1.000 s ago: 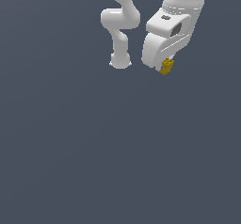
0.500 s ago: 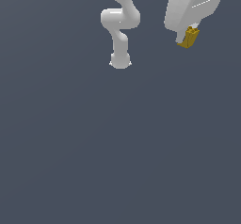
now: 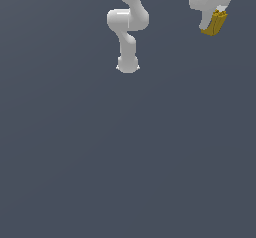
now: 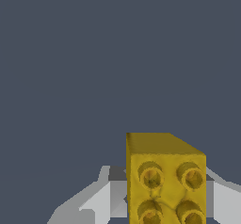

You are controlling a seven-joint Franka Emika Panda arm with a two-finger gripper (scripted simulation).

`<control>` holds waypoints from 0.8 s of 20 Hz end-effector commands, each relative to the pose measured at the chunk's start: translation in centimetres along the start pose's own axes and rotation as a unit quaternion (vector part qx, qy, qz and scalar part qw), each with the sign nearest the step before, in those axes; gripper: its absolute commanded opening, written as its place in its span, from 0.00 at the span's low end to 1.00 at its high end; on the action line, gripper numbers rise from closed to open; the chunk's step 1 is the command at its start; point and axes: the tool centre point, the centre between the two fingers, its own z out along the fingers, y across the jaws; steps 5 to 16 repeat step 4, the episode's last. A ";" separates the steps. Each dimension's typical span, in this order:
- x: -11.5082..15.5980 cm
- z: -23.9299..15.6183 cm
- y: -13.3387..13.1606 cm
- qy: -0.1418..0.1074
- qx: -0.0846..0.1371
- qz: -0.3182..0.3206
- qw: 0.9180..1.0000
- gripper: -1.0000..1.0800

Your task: Pick up the object and move it to a goal position.

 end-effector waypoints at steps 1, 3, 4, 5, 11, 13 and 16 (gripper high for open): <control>0.1 -0.4 -0.1 0.000 0.000 0.000 1.000 0.00; 0.2 -0.5 -0.1 0.000 0.000 0.000 1.000 0.00; 0.2 -0.5 -0.1 0.000 0.000 0.000 1.000 0.00; 0.2 -0.5 -0.1 0.000 0.000 0.000 1.000 0.00; 0.2 -0.5 -0.1 0.000 0.000 0.000 1.000 0.00; 0.2 -0.5 -0.1 0.000 0.000 0.000 1.000 0.00; 0.2 -0.5 -0.1 0.000 0.000 0.000 1.000 0.00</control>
